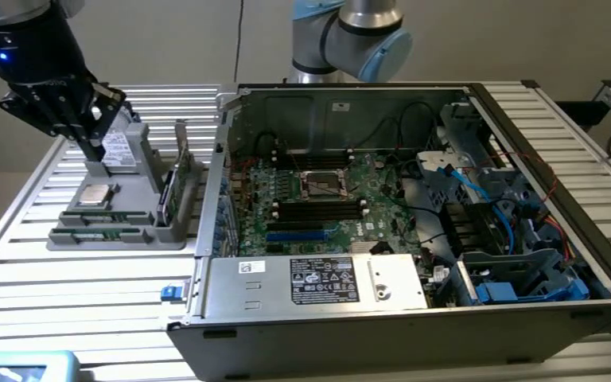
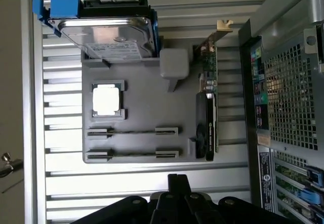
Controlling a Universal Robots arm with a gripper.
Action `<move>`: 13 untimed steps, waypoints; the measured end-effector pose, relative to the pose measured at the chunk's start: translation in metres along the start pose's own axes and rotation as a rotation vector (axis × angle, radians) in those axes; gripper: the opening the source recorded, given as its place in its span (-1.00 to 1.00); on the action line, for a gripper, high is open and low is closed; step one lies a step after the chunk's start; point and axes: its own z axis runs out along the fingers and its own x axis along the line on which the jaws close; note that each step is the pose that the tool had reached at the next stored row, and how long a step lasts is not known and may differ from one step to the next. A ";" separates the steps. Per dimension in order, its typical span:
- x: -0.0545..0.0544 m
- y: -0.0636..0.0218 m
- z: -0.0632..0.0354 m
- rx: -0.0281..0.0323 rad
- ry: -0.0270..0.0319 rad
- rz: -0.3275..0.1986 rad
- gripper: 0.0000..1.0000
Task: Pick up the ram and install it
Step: 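Reach for the ram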
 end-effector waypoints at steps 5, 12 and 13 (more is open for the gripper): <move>0.013 -0.0005 0.0059 0.0019 0.0054 0.000 -0.79; 0.022 0.0064 0.0106 0.0235 0.0039 0.000 -0.79; 0.023 0.0067 0.0111 0.0250 0.0039 0.000 -0.79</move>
